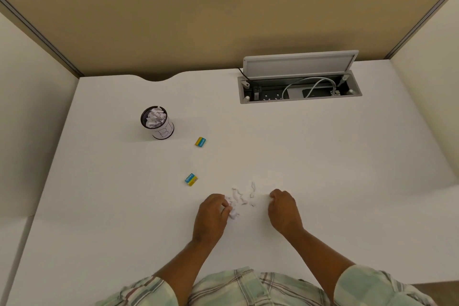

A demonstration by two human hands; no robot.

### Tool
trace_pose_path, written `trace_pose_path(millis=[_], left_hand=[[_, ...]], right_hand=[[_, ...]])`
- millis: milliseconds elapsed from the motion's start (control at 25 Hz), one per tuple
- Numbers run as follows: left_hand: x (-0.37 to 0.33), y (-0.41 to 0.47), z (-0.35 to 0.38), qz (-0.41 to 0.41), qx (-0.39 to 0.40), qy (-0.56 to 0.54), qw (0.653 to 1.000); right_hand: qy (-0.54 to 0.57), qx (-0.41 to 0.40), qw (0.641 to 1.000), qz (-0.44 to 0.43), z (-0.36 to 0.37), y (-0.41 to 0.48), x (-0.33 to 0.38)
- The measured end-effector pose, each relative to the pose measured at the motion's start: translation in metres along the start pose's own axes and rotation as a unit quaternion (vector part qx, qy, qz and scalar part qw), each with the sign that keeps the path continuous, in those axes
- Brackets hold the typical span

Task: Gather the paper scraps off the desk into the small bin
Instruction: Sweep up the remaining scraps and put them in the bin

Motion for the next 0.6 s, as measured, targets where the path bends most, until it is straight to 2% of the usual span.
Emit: trace_pose_path(millis=[80,200,280,360,480,600], left_hand=[[0.003,0.005,0.002,-0.017,0.010,0.004,1.000],[0.004,0.009,0.001,-0.042,0.012,0.010,0.999],[0.005,0.010,-0.001,-0.049,0.016,0.019,0.998],[0.006,0.009,-0.004,-0.053,0.019,0.029,0.998],[0.011,0.007,-0.005,-0.057,0.043,0.052,0.996],[0.018,0.001,0.009,-0.071,0.100,0.091,0.988]], right_hand=[[-0.001,0.014,1.000,0.005,0.009,-0.004,0.005],[0.007,0.049,0.996,-0.075,0.026,-0.008,0.043],[0.057,0.070,0.991,-0.095,0.030,-0.009,0.063],[0.097,0.048,0.990,-0.084,0.022,-0.004,0.067],[0.084,-0.010,0.995,-0.054,-0.002,0.010,0.054],[0.022,0.027,0.998,-0.046,-0.003,0.021,0.051]])
Point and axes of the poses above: each hand's wrist, its own y-axis towards the middle knuckle, its own z-axis out of the palm, x = y × z, the point moved 10 cm from there along y, towards the middle knuckle, and after that the axes turned 3 degrees about x, right-handed, at the moved point
